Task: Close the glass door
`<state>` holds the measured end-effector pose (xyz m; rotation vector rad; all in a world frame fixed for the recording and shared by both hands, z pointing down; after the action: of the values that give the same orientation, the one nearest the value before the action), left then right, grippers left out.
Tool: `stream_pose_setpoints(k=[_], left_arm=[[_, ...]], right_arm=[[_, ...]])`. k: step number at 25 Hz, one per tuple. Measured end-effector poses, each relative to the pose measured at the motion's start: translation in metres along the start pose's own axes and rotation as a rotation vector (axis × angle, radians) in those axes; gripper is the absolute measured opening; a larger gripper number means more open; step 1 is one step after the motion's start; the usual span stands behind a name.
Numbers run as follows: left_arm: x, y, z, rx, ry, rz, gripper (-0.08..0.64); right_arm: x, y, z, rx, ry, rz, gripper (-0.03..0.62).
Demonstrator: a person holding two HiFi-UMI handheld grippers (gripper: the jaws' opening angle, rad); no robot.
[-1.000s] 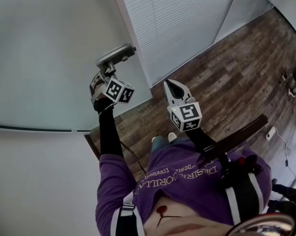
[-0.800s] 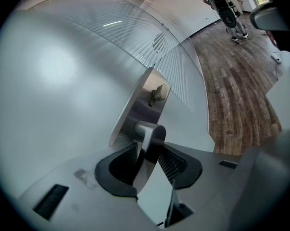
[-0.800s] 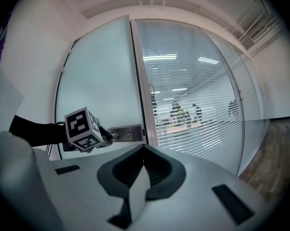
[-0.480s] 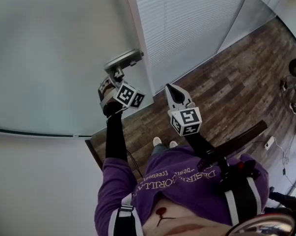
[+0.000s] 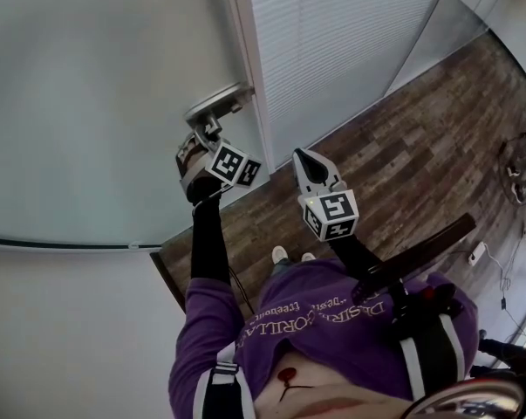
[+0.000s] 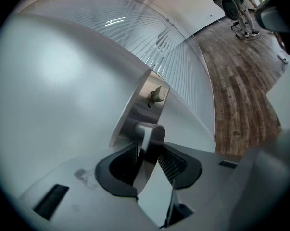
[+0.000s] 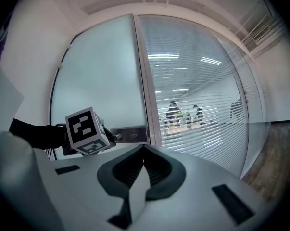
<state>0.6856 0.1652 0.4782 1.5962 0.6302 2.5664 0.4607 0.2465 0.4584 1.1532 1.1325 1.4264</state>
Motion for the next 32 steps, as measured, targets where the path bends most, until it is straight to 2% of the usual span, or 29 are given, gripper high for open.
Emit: stream_pose_setpoints(k=[16,32], left_arm=[[-0.015,-0.005,0.039,-0.031,-0.007,-0.015,0.13],[-0.024,-0.01,0.055,-0.048,-0.004,-0.022,0.13]], right_arm=[[0.015,-0.01,0.024,0.0,0.019,-0.021,-0.003],[0.03,-0.014,0.032,-0.001,0.04,-0.012,-0.003]])
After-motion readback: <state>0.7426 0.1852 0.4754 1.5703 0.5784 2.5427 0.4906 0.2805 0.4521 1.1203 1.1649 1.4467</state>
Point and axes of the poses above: the fingertips, and each gripper's own axes: z forward along the fingers, x to its right, y out of its underside, the point moved 7 cm from there along -z, backward along the fingers, and after that the axes turned 9 degrees about -y, right-handed, at the moved point
